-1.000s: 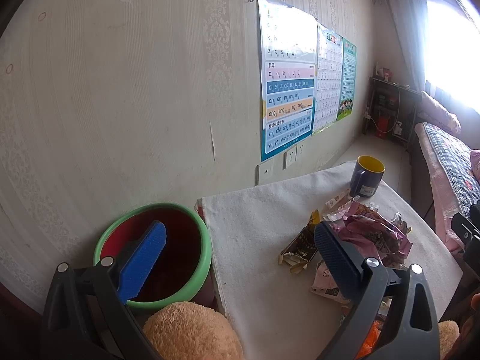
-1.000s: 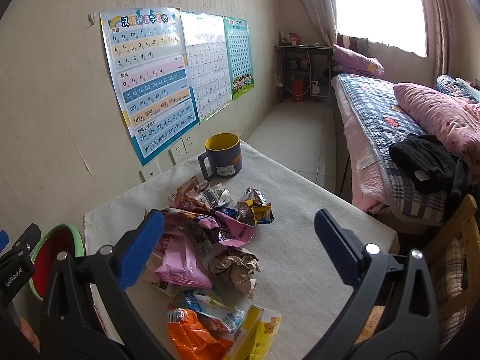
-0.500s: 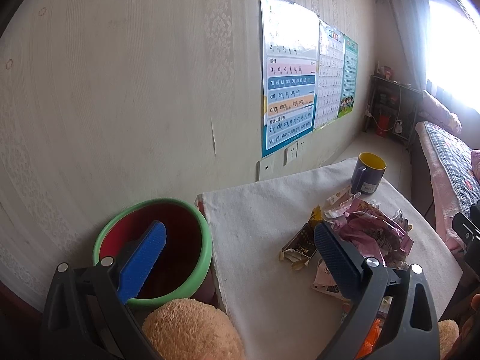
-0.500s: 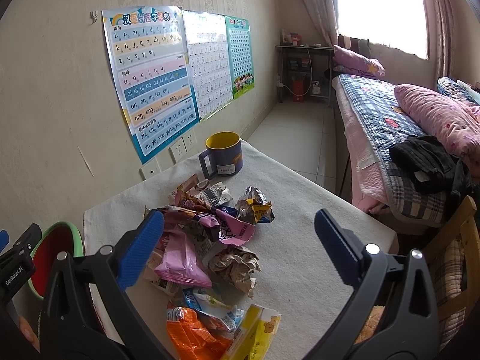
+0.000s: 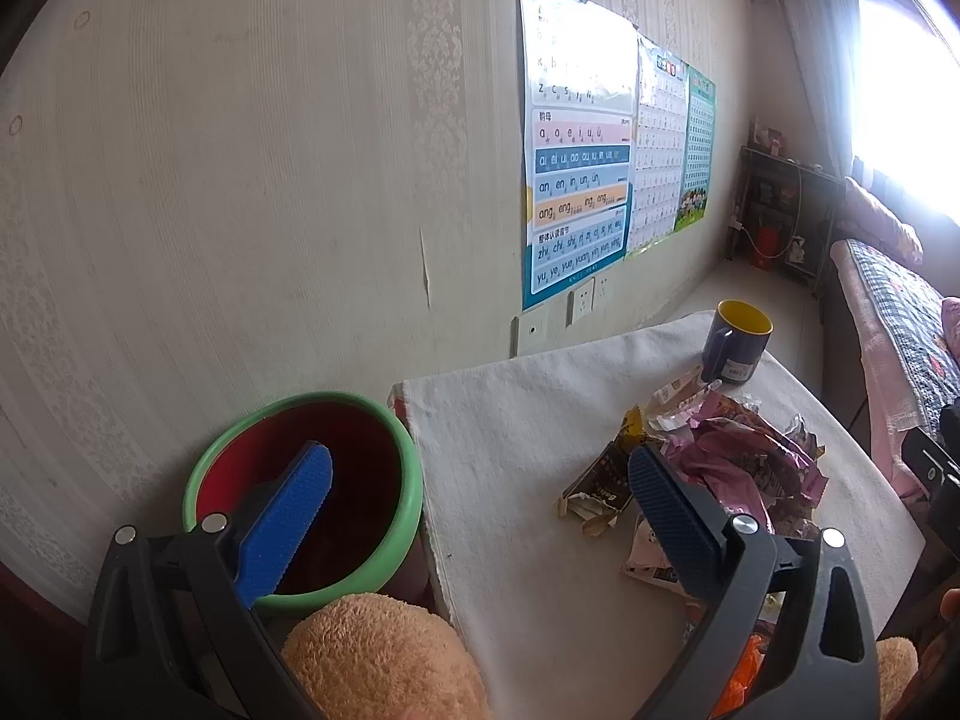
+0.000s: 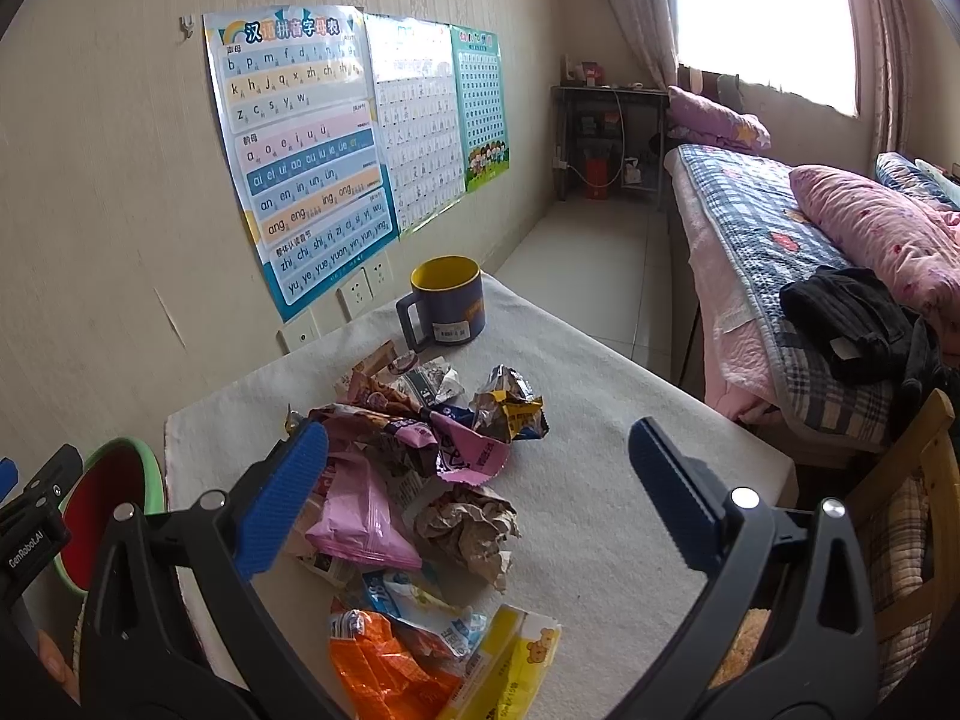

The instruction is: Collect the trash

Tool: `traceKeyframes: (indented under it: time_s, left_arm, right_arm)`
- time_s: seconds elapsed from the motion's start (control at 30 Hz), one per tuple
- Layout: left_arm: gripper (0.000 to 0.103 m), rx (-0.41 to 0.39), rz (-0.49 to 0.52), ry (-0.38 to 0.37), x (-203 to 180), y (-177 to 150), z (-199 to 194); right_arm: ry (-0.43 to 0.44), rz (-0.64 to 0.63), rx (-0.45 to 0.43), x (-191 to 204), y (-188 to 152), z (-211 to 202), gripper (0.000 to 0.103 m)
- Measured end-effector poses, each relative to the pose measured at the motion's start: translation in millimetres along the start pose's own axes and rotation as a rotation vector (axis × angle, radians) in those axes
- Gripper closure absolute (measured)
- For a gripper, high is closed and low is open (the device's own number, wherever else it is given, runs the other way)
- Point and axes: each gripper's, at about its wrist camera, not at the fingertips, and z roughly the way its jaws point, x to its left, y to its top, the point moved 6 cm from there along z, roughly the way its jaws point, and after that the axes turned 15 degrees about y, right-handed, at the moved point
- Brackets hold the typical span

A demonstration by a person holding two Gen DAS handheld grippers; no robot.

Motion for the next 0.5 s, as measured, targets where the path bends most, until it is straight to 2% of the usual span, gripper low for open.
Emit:
traceKeyframes:
  time_s: [0.5]
  left_arm:
    - [0.008, 0.008, 0.008, 0.001, -0.8, -1.4, 1.1]
  right_arm:
    - [0.01, -0.003, 0.007, 1.6, -0.9, 0.0, 0.004]
